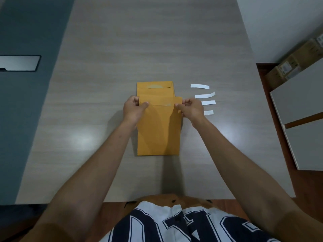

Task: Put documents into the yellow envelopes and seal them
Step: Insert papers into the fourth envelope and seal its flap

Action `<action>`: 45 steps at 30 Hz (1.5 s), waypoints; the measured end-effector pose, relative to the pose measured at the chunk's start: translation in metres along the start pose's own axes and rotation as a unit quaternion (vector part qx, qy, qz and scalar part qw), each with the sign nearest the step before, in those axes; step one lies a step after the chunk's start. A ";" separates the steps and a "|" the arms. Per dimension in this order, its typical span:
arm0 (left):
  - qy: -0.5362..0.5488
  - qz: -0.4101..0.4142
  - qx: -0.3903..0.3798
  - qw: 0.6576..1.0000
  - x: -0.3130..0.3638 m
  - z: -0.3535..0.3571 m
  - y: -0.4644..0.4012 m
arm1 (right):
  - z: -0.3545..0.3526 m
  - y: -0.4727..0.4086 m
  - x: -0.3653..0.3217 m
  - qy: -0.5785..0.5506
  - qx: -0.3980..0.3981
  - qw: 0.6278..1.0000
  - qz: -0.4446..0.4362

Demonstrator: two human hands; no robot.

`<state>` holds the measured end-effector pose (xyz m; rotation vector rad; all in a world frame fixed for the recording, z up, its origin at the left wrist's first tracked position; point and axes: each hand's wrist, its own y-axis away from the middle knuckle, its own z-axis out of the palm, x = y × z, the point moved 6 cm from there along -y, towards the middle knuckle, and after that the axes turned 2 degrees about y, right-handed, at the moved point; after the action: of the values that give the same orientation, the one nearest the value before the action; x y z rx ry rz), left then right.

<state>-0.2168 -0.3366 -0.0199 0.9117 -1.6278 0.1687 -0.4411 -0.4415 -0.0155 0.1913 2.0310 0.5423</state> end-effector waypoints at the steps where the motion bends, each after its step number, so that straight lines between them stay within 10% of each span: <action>1: -0.020 0.002 0.005 1.000 0.005 -0.001 -0.011 | 0.002 -0.010 -0.007 0.008 0.007 1.000 -0.001; 18: -0.324 -0.030 0.055 0.944 0.017 0.021 -0.125 | 0.053 -0.113 -0.052 0.182 0.036 0.981 -0.052; 31: 0.086 -0.117 -0.073 0.987 0.014 0.027 -0.093 | 0.061 -0.082 -0.049 0.016 -0.007 1.000 -0.009; 45: 0.177 0.125 -0.065 0.974 0.088 -0.046 0.018 | 0.013 0.056 -0.110 -0.097 -0.061 0.960 -0.256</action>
<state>-0.1922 -0.3390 0.0780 0.5378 -1.3964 0.3725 -0.3798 -0.4271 0.0915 -0.3377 1.7559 0.3032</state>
